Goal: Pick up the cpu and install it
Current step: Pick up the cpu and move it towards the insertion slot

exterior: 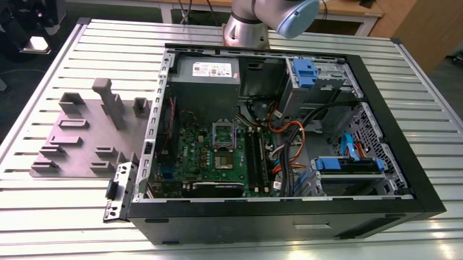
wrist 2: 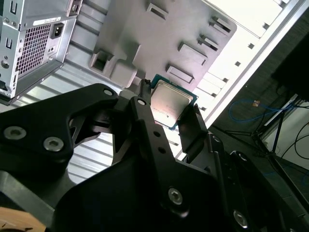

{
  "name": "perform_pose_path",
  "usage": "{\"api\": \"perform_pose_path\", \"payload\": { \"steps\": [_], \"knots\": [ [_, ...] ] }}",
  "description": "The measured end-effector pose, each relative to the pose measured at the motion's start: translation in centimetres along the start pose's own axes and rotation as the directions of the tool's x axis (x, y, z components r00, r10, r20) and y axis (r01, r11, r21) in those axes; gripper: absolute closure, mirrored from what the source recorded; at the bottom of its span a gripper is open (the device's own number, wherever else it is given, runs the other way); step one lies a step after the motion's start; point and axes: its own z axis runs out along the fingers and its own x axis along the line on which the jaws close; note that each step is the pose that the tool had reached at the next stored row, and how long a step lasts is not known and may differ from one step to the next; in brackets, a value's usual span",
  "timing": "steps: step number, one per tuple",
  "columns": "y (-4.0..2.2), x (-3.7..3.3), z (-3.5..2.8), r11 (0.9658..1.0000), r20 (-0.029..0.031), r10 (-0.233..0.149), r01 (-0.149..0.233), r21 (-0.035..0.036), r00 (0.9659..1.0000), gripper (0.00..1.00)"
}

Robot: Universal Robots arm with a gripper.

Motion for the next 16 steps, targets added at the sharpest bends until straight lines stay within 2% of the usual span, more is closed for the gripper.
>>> {"api": "perform_pose_path", "payload": {
  "steps": [6,16],
  "knots": [
    [-0.02,-0.10,-0.01,1.0000,-0.0001,0.000,0.000,0.0002,1.0000,0.53],
    [0.01,-0.75,0.00,1.0000,0.0000,0.000,0.000,0.0002,1.0000,0.53]
  ]
}}
